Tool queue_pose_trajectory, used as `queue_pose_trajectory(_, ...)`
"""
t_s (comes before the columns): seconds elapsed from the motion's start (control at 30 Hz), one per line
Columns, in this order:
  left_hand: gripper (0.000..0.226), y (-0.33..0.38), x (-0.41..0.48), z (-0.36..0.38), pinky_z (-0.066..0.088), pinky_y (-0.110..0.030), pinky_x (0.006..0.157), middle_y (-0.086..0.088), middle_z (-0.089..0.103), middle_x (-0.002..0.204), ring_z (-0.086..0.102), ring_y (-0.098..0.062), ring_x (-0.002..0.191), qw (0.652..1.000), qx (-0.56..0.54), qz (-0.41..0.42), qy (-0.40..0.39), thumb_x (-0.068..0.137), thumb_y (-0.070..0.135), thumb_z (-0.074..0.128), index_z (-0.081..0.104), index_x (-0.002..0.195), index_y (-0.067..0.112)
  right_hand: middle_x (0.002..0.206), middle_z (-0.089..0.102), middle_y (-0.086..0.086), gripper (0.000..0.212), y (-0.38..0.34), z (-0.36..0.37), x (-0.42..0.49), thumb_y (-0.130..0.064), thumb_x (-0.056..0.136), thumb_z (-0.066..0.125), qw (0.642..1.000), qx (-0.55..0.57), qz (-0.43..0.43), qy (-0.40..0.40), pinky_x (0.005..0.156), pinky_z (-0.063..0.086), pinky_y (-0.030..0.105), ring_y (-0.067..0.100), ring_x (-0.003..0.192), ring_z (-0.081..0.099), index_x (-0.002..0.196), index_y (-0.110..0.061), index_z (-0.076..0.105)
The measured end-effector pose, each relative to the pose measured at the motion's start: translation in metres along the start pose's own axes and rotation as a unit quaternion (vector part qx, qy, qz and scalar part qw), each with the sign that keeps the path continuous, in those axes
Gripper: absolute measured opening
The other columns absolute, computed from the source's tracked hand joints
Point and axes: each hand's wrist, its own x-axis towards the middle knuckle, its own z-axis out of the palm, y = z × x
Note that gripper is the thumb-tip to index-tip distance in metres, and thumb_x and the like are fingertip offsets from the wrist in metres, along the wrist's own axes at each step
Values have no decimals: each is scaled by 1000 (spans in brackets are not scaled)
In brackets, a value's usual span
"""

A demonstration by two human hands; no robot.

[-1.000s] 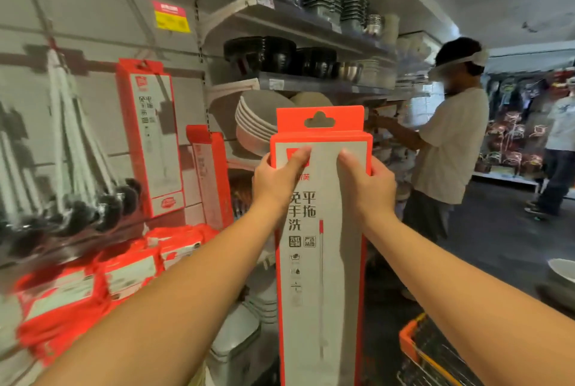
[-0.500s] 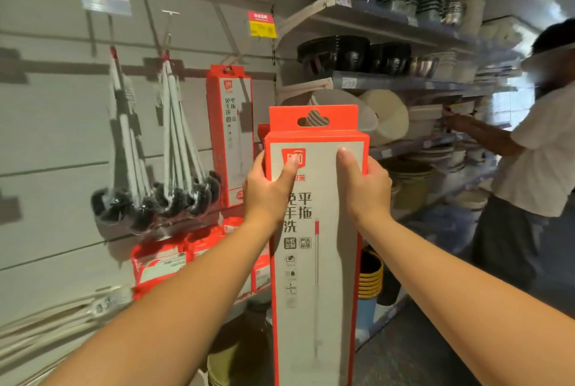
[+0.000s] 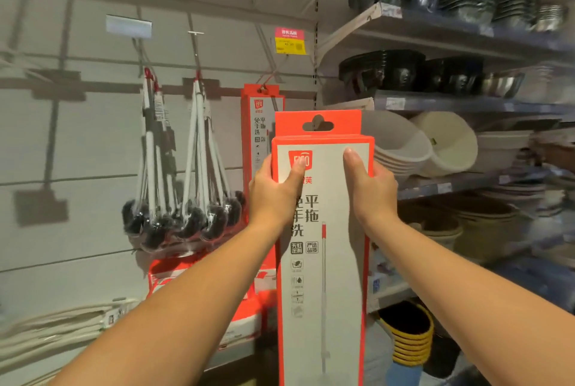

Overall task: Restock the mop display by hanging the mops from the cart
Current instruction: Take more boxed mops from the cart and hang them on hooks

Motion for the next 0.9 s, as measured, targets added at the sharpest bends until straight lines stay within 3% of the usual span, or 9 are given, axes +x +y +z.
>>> queue_pose_trajectory(0.1, 45, 4, 13, 20, 53, -37, 85, 9, 71, 93, 67, -14, 91, 1000, 16, -5, 23, 65, 71, 52, 62, 90, 36, 83, 66, -14, 32, 8, -5, 29, -50, 92, 49, 999, 15, -9, -36, 61, 45, 21, 2, 77, 64, 96, -22, 64)
queue_pose_trajectory(0.17, 38, 7, 21, 31, 49, -31, 80, 8, 69, 95, 66, -14, 92, 999, 30, -4, 40, 77, 63, 57, 62, 98, 31, 84, 67, -15, 29, 10, -7, 47, -51, 91, 51, 998, 27, -14, -59, 63, 47, 22, 2, 78, 65, 95, -25, 64)
queue_pose_trajectory(0.3, 32, 10, 31, 43, 45, -27, 76, 12, 67, 92, 62, -8, 87, 996, 48, 5, 79, 90, 47, 57, 64, 110, 22, 81, 66, -20, 21, 17, -6, 75, -51, 90, 54, 996, 50, -32, -68, 73, 50, 28, 1, 82, 64, 80, -35, 63)
queue_pose_trajectory(0.43, 19, 12, 39, 47, 41, -16, 67, 22, 58, 82, 53, 8, 77, 992, 74, 7, 97, 91, 46, 57, 57, 100, 29, 87, 72, -9, 51, 20, 1, 91, -78, 67, 47, 995, 49, -16, -84, 85, 54, 46, 16, 86, 69, 72, -32, 67)
queue_pose_trajectory(0.6, 21, 16, 55, 50, 41, -15, 64, 21, 59, 83, 53, 8, 77, 990, 95, 10, 105, 90, 47, 57, 58, 100, 29, 82, 72, -8, 48, 23, 9, 105, -71, 75, 51, 991, 83, 4, -101, 83, 55, 48, 16, 82, 70, 75, -26, 67)
queue_pose_trajectory(0.77, 24, 11, 77, 52, 42, -19, 65, 19, 62, 86, 57, 3, 82, 988, 108, 6, 108, 89, 52, 56, 59, 99, 30, 81, 73, -6, 75, 25, 21, 122, -85, 58, 41, 990, 72, 28, -121, 82, 56, 50, 19, 80, 70, 83, -20, 70)
queue_pose_trajectory(0.9, 29, -1, 101, 53, 43, -23, 67, 20, 63, 87, 59, 1, 84, 988, 108, 2, 108, 88, 56, 55, 60, 101, 31, 80, 73, -6, 77, 29, 36, 138, -85, 55, 41, 990, 74, 29, -114, 83, 55, 50, 20, 80, 70, 82, -19, 70)
